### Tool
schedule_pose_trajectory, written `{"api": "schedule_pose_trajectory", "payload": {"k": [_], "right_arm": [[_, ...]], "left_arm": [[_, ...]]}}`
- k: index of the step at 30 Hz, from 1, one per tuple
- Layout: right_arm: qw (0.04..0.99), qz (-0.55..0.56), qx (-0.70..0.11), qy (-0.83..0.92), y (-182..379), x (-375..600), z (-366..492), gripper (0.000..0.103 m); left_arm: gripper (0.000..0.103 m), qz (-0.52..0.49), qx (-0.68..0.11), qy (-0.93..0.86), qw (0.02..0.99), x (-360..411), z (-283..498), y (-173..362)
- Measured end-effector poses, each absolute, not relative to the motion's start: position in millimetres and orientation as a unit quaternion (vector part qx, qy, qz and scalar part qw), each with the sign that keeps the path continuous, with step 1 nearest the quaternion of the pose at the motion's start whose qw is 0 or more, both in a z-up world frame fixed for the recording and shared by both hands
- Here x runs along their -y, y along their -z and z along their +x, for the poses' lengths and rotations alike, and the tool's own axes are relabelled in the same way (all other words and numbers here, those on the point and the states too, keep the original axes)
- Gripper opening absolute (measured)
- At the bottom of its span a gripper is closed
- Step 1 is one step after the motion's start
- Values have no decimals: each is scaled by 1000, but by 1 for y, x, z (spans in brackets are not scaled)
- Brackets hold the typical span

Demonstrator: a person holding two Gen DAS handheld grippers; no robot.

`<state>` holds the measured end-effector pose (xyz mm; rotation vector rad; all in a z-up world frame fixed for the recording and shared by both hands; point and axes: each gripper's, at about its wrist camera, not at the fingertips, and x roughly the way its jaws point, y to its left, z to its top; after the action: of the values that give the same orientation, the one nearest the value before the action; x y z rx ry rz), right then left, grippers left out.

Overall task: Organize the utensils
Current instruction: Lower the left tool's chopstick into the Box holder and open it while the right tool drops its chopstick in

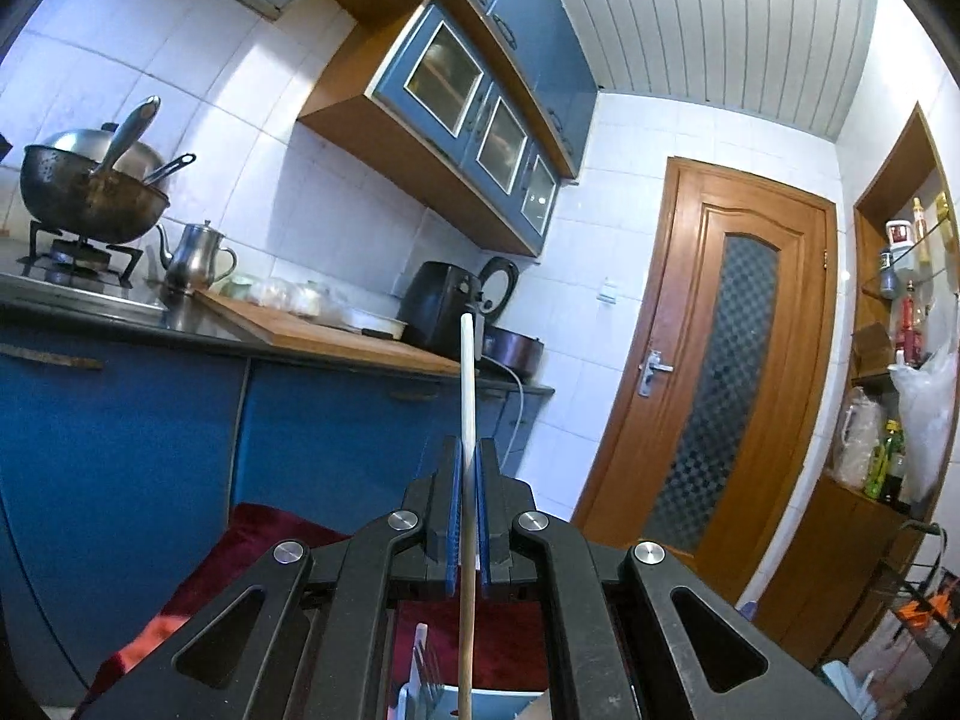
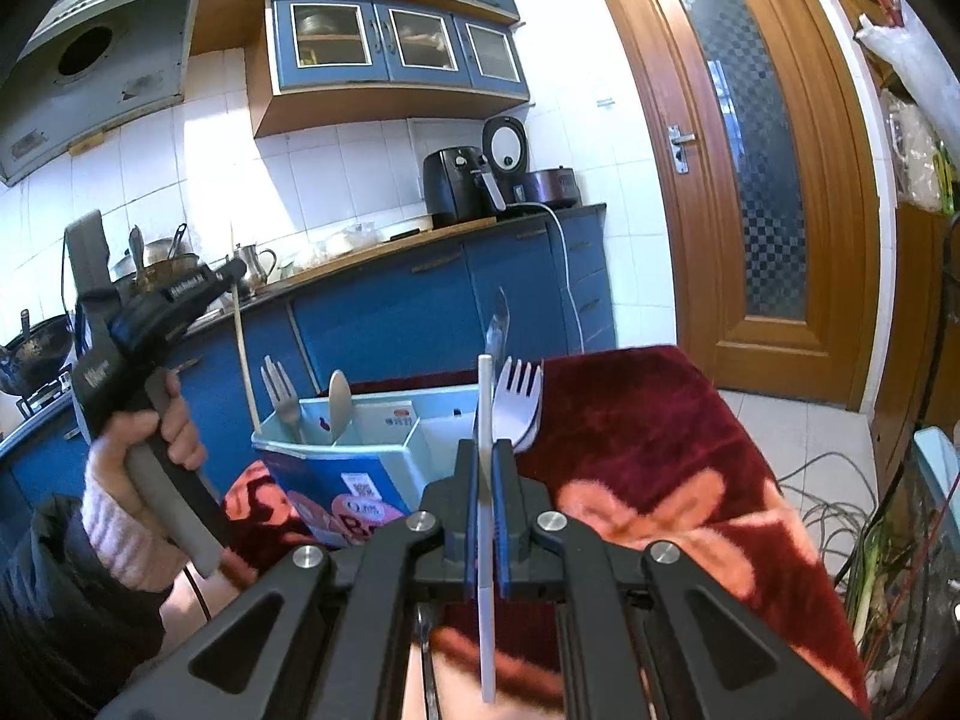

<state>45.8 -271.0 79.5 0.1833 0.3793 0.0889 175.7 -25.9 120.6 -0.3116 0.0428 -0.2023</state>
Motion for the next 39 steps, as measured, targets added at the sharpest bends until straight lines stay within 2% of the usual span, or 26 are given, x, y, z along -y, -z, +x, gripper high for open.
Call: {"api": "schedule_pose_trajectory", "payload": {"k": [17, 27, 39], "right_arm": [[994, 61, -77, -38, -136, 249, 103, 6], [989, 64, -129, -41, -103, 236, 151, 6], [979, 75, -176, -63, -81, 239, 163, 8]], "left_arm": [[4, -118, -21, 92, 989, 36, 178, -87], [4, -114, -41, 98, 988, 35, 182, -82], [4, -93, -84, 126, 984, 40, 170, -83]]}}
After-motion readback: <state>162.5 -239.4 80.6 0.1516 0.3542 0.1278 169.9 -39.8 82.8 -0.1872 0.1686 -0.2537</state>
